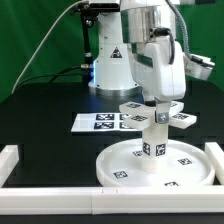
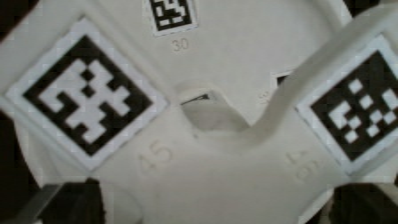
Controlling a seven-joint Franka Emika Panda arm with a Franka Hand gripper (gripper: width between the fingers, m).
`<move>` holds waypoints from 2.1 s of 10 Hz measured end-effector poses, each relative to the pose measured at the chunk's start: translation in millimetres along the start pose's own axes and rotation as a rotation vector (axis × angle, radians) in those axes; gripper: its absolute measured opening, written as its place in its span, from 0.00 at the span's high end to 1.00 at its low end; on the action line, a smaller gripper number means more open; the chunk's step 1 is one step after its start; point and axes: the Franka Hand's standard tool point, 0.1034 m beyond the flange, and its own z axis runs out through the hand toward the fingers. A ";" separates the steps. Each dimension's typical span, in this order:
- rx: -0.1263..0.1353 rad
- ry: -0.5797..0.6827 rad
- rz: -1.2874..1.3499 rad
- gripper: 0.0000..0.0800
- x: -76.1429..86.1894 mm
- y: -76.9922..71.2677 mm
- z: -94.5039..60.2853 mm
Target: Assemble round table
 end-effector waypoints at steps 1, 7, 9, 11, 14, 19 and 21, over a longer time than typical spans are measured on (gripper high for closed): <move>0.003 -0.011 -0.043 0.19 -1.5 -2.0 -7.9; 0.002 -0.017 -0.790 0.19 -2.3 -4.7 -11.0; -0.028 -0.009 -1.221 0.19 2.7 -3.3 -8.9; -0.046 -0.014 -1.376 0.19 -3.1 -2.6 -5.5; -0.048 -0.015 -1.386 0.19 -1.5 -2.1 -4.2; -0.059 -0.011 -1.289 0.30 -2.9 2.0 6.7; -0.058 -0.005 -1.144 0.46 -1.2 1.8 6.4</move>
Offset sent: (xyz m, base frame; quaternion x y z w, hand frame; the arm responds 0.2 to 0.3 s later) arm 0.0036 0.0295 -0.0134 0.0112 -0.0665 -0.4121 0.9086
